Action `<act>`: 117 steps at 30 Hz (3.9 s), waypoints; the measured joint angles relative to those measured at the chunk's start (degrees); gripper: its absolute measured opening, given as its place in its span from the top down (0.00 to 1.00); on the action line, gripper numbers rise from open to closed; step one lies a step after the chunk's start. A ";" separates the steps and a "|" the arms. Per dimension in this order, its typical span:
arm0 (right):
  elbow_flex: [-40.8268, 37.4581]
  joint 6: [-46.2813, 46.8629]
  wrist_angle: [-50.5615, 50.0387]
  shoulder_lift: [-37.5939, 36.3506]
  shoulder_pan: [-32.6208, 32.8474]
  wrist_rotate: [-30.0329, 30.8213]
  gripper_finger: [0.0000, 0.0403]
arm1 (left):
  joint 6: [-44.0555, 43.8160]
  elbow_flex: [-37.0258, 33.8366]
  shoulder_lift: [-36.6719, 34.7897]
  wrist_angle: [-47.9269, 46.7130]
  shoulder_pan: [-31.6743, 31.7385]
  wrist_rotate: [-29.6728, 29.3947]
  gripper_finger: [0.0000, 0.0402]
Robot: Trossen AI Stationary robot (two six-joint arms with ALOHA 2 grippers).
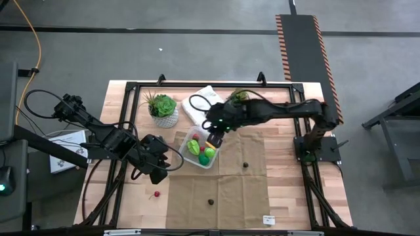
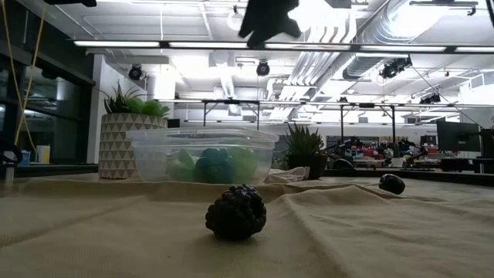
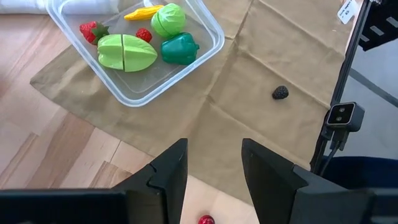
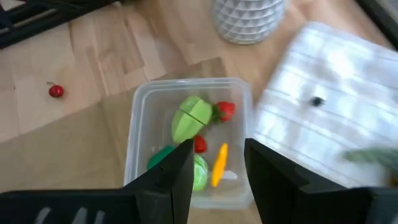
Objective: Pick and placing Produce into tupperware
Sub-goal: Put the black cherry into transparent bin
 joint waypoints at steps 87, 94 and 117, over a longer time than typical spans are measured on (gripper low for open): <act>-40.28 1.48 1.75 -11.52 17.26 -7.62 0.67 | 2.32 0.00 0.00 0.42 0.01 -0.04 0.65; -40.33 -9.26 2.44 -11.52 16.25 -7.61 0.67 | -2.16 0.00 0.00 0.42 0.00 -1.49 0.65; -44.39 -9.90 11.55 -11.55 12.85 -10.26 0.49 | -3.77 0.00 0.00 0.36 0.02 -1.60 0.65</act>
